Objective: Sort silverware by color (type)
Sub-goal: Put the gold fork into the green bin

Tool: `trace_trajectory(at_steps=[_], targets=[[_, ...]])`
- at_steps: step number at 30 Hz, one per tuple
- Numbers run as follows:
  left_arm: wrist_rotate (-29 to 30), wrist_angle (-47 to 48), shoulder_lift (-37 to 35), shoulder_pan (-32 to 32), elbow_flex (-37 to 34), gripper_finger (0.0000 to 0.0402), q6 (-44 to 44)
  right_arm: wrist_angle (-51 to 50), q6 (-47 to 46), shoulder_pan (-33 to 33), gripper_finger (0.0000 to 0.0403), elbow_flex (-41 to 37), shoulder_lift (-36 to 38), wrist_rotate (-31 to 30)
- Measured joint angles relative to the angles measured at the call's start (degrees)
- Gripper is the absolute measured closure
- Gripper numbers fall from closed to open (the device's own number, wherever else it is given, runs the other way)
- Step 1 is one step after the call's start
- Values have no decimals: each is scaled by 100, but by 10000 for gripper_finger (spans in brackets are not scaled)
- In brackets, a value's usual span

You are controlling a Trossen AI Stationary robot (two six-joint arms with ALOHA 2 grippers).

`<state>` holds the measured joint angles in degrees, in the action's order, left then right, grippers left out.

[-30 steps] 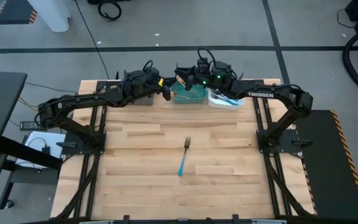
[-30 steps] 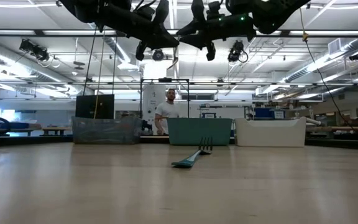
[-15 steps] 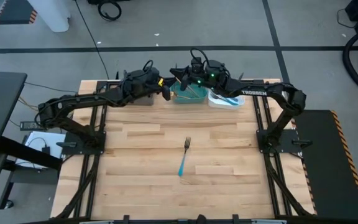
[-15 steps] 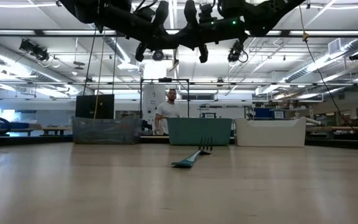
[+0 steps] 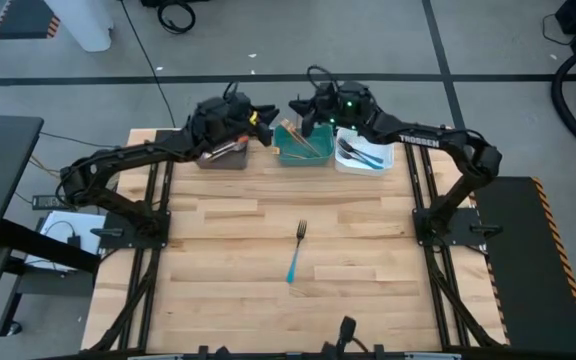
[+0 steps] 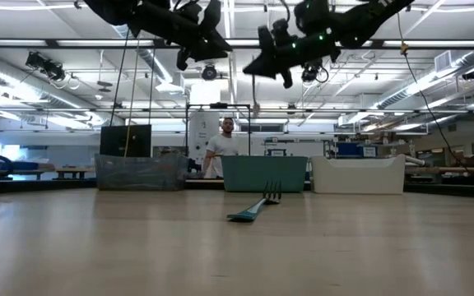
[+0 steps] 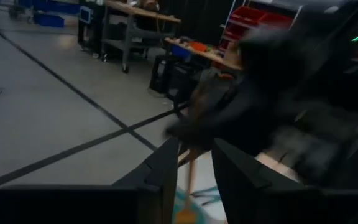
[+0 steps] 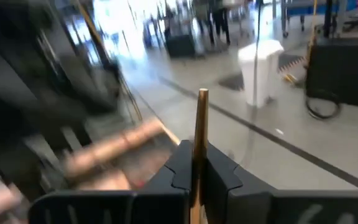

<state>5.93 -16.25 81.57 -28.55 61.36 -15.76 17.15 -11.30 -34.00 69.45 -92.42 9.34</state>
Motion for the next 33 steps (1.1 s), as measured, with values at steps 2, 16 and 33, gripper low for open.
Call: trace_trajectory(at_steps=[2,16,33], targets=[[-14,47,-5,-27,63,289,2,-459,606,-168,385,-8,-44,170],[-165,1435,21,54,131,286,465,-1414,3499,-431,384,-1,-683,308],[-161,2665,52,112,131,285,424,-1203,3534,-18,323,-7,-935,-818]])
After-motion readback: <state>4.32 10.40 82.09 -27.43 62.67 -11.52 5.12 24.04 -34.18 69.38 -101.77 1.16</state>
